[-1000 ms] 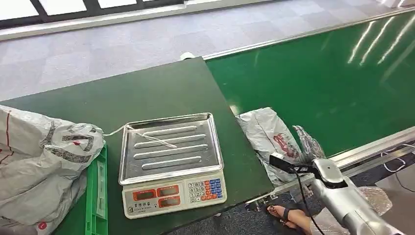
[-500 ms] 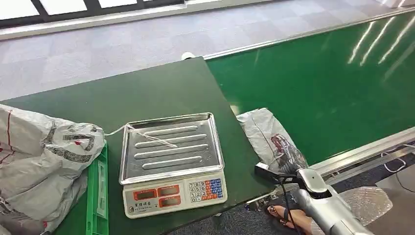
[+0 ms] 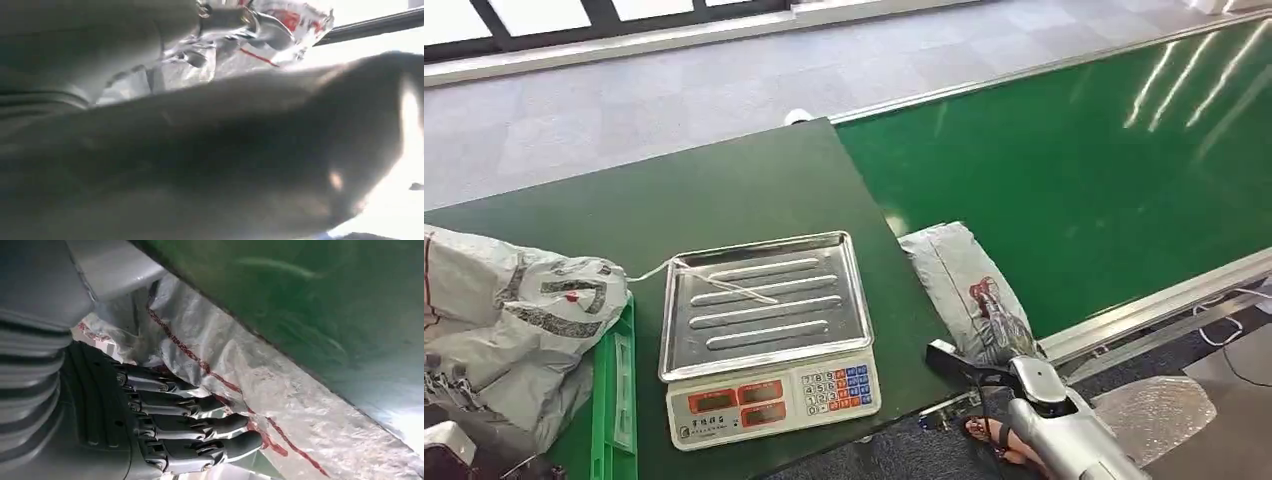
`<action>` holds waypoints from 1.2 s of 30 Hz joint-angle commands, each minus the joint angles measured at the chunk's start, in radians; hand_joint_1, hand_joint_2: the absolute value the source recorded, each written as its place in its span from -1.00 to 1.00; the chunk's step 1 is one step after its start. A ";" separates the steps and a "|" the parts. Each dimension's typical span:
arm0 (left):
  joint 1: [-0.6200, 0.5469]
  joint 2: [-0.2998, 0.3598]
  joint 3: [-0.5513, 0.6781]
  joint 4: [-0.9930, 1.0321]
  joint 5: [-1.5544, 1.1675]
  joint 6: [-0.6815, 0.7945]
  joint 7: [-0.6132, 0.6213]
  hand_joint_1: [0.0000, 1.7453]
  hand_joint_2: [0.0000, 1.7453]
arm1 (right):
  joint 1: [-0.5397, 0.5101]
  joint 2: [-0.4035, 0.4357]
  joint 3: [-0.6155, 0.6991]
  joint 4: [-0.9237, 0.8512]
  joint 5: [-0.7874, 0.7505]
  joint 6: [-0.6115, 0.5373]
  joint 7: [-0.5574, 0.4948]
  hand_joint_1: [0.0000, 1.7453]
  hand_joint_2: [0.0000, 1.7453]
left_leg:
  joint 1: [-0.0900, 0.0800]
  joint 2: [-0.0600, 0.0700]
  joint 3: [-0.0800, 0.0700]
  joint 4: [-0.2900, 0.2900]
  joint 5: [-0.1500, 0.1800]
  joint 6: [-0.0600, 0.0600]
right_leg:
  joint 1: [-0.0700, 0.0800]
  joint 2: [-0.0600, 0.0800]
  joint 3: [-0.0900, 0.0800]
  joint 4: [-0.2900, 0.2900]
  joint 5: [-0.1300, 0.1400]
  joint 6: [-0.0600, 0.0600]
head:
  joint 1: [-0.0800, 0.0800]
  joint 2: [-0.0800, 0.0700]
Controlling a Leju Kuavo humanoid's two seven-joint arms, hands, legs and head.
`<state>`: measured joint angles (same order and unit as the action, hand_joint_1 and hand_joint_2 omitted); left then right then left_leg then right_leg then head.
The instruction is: Moved the parcel from conveyor to table for the left to box.
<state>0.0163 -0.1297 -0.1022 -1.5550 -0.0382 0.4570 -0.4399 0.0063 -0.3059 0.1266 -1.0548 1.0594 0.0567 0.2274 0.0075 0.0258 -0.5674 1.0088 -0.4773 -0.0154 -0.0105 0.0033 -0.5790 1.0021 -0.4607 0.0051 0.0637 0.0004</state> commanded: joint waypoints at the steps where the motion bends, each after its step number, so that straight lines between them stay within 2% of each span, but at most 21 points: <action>1: -0.066 -0.009 -0.027 0.121 -0.005 -0.017 0.012 -1.00 -1.00 | 0.096 -0.044 0.152 0.062 -0.036 0.094 0.012 -1.00 1.00 | 0.002 -0.009 0.004 -0.002 0.001 -0.001 | 0.002 -0.009 0.007 -0.003 -0.001 -0.001 | 0.000 0.000; 7: -0.089 -0.013 -0.033 0.144 0.000 -0.036 0.032 -1.00 -1.00 | 0.104 -0.039 0.217 0.102 -0.056 0.163 0.014 -1.00 1.00 | 0.007 -0.007 0.029 -0.001 -0.005 -0.002 | 0.006 -0.007 0.024 -0.004 -0.007 -0.002 | 0.000 0.000; 10: -0.116 -0.014 -0.034 0.168 0.001 -0.039 0.033 -1.00 -1.00 | 0.098 -0.043 0.231 0.117 -0.056 0.165 0.011 -1.00 1.00 | 0.008 -0.011 0.031 -0.002 -0.005 -0.004 | 0.008 -0.011 0.027 -0.006 -0.009 -0.004 | 0.000 0.000; 11: -0.118 -0.014 -0.034 0.169 0.001 -0.039 0.033 -1.00 -1.00 | 0.095 -0.045 0.232 0.117 -0.056 0.165 0.010 -1.00 1.00 | 0.010 -0.007 0.036 0.000 -0.010 -0.003 | 0.009 -0.007 0.031 -0.005 -0.011 -0.005 | 0.000 0.000; 12: -0.118 -0.014 -0.034 0.169 0.001 -0.039 0.033 -1.00 -1.00 | 0.095 -0.045 0.232 0.117 -0.056 0.165 0.010 -1.00 1.00 | 0.010 -0.011 0.032 -0.001 -0.007 -0.003 | 0.010 -0.011 0.028 -0.007 -0.010 -0.005 | 0.000 0.000; 15: -0.118 -0.013 -0.034 0.170 0.001 -0.039 0.033 -1.00 -1.00 | 0.092 -0.046 0.231 0.117 -0.056 0.165 0.010 -1.00 1.00 | 0.014 -0.004 0.042 0.003 -0.017 -0.007 | 0.013 -0.003 0.041 -0.004 -0.016 -0.007 | 0.000 0.000; 16: -0.118 -0.013 -0.034 0.170 0.001 -0.039 0.033 -1.00 -1.00 | 0.092 -0.046 0.231 0.117 -0.056 0.165 0.010 -1.00 1.00 | 0.014 -0.007 0.033 0.003 -0.015 -0.006 | 0.012 -0.006 0.036 -0.004 -0.015 -0.007 | 0.000 0.000; 17: -0.118 -0.013 -0.034 0.170 0.001 -0.039 0.033 -1.00 -1.00 | 0.092 -0.046 0.231 0.117 -0.056 0.165 0.010 -1.00 1.00 | 0.015 -0.002 0.043 0.004 -0.022 -0.008 | 0.014 -0.002 0.045 -0.003 -0.020 -0.009 | 0.000 0.000; 18: -0.118 -0.013 -0.034 0.170 0.001 -0.039 0.033 -1.00 -1.00 | 0.092 -0.046 0.231 0.117 -0.056 0.165 0.010 -1.00 1.00 | 0.015 -0.004 0.037 0.004 -0.021 -0.006 | 0.013 -0.004 0.041 -0.002 -0.020 -0.008 | 0.000 0.000; 19: -0.118 -0.013 -0.034 0.170 0.001 -0.039 0.033 -1.00 -1.00 | 0.092 -0.046 0.231 0.117 -0.056 0.165 0.010 -1.00 1.00 | 0.016 -0.001 0.045 0.005 -0.025 -0.008 | 0.015 0.000 0.048 -0.002 -0.023 -0.009 | 0.000 0.000; 20: -0.118 -0.013 -0.034 0.176 0.004 -0.041 0.035 -1.00 -1.00 | 0.089 -0.048 0.239 0.124 -0.060 0.166 0.012 -1.00 1.00 | 0.016 -0.003 0.040 0.005 -0.022 -0.008 | 0.015 -0.002 0.043 -0.002 -0.021 -0.009 | 0.000 0.000; 21: -0.123 -0.014 -0.034 0.185 0.007 -0.045 0.037 -1.00 -1.00 | 0.087 -0.055 0.252 0.124 -0.065 0.168 0.013 -1.00 1.00 | 0.017 0.002 0.048 0.004 -0.025 -0.009 | 0.015 0.002 0.049 -0.003 -0.023 -0.009 | 0.000 0.000; 22: -0.127 -0.016 -0.034 0.192 0.008 -0.047 0.037 -1.00 -1.00 | 0.092 -0.061 0.261 0.121 -0.080 0.171 0.011 -1.00 1.00 | 0.018 0.001 0.046 0.004 -0.025 -0.009 | 0.016 0.002 0.047 -0.003 -0.022 -0.009 | 0.000 0.000; 23: -0.129 -0.017 -0.035 0.196 0.008 -0.048 0.037 -1.00 -1.00 | 0.096 -0.063 0.264 0.117 -0.088 0.172 0.010 -0.94 1.00 | 0.017 0.002 0.048 0.002 -0.026 -0.009 | 0.016 0.003 0.049 -0.004 -0.023 -0.010 | 0.000 0.000; 24: -0.130 -0.018 -0.035 0.198 0.009 -0.048 0.037 -1.00 -1.00 | 0.100 -0.065 0.267 0.114 -0.088 0.173 0.011 0.48 1.00 | 0.017 -0.002 0.043 0.002 -0.024 -0.009 | 0.015 0.001 0.045 -0.005 -0.023 -0.009 | 0.000 0.000; 25: -0.131 -0.017 -0.035 0.198 0.009 -0.049 0.037 -1.00 -1.00 | 0.102 -0.064 0.271 0.109 -0.088 0.173 0.011 1.00 1.00 | 0.017 -0.004 0.041 0.001 -0.023 -0.009 | 0.015 -0.002 0.044 -0.006 -0.021 -0.009 | 0.000 0.000; 26: -0.128 -0.018 -0.032 0.196 0.010 -0.050 0.037 -1.00 -1.00 | 0.109 -0.072 0.284 0.085 -0.100 0.166 0.005 1.00 1.00 | 0.018 0.000 0.047 0.004 -0.028 -0.009 | 0.016 0.002 0.049 -0.003 -0.026 -0.010 | 0.000 0.000; 27: -0.127 -0.018 -0.030 0.193 0.010 -0.052 0.038 -1.00 -1.00 | 0.113 -0.073 0.292 0.073 -0.109 0.166 0.005 1.00 1.00 | 0.017 -0.004 0.041 0.004 -0.026 -0.008 | 0.015 -0.001 0.044 -0.003 -0.025 -0.009 | 0.000 0.000; 28: -0.127 -0.018 -0.029 0.193 0.011 -0.054 0.039 -1.00 -1.00 | 0.120 -0.078 0.300 0.056 -0.117 0.169 0.008 1.00 1.00 | 0.018 0.001 0.051 0.005 -0.031 -0.010 | 0.016 0.003 0.053 -0.003 -0.028 -0.009 | 0.000 0.000; 29: -0.127 -0.018 -0.028 0.194 0.011 -0.056 0.039 -1.00 -1.00 | 0.124 -0.082 0.306 0.044 -0.125 0.171 0.017 1.00 1.00 | 0.017 -0.003 0.043 0.004 -0.027 -0.009 | 0.015 -0.001 0.046 -0.003 -0.026 -0.009 | 0.000 0.000; 36: -0.127 -0.018 -0.028 0.194 0.011 -0.056 0.039 -1.00 -1.00 | 0.124 -0.082 0.306 0.044 -0.125 0.171 0.017 1.00 1.00 | 0.018 0.000 0.053 0.003 -0.032 -0.008 | 0.016 0.002 0.055 -0.004 -0.029 -0.010 | 0.000 0.000</action>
<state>-0.1013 -0.1602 -0.1156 -1.4450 -0.0339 0.4059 -0.4059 -0.0191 -0.3967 0.2922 -1.0678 0.9319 0.1850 0.2453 0.0264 0.0384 -0.4978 1.0089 -0.5161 -0.0250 0.0060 0.0157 -0.5118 0.9960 -0.4940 -0.0050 0.0641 0.0004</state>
